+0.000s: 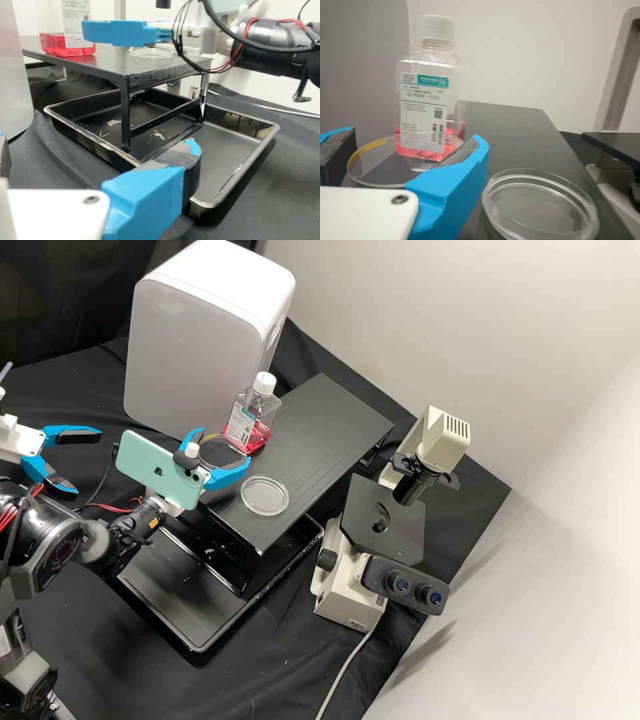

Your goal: Remove the lid from the petri dish

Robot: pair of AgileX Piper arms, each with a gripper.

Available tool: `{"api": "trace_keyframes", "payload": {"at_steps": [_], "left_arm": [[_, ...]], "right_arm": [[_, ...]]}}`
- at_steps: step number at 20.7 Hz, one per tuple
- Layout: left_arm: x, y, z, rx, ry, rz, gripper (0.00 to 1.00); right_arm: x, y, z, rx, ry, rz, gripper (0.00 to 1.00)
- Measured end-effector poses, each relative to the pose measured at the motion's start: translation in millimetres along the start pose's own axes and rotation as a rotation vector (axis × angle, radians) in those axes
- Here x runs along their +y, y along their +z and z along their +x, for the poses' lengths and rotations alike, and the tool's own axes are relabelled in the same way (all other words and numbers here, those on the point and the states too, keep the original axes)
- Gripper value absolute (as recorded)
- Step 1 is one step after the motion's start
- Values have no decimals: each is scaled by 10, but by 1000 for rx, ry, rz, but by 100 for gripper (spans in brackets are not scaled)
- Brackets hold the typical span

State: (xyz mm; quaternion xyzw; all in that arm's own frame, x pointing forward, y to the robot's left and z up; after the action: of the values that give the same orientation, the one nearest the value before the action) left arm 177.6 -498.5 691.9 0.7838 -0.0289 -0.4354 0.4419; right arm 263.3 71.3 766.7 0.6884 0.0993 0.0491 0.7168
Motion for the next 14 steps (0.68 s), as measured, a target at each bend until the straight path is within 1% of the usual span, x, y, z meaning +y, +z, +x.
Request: {"api": "trace_keyframes", "payload": {"at_steps": [1, 4, 7, 10, 14], "left_arm": [[0, 0, 0, 0, 0, 0, 100], [0, 0, 0, 0, 0, 0, 100], [0, 0, 0, 0, 0, 0, 100], [0, 0, 0, 0, 0, 0, 100], [-9, -4, 3, 1, -4, -2, 100]], "right_arm": [[-30, -9, 20, 4, -9, -1, 0], [-86, 2, 57, 0, -25, -5, 0], [-137, 50, 71, -25, -36, -3, 0], [-162, 49, 102, -26, -39, -3, 0], [-184, 66, 118, -38, -54, -3, 0]]}}
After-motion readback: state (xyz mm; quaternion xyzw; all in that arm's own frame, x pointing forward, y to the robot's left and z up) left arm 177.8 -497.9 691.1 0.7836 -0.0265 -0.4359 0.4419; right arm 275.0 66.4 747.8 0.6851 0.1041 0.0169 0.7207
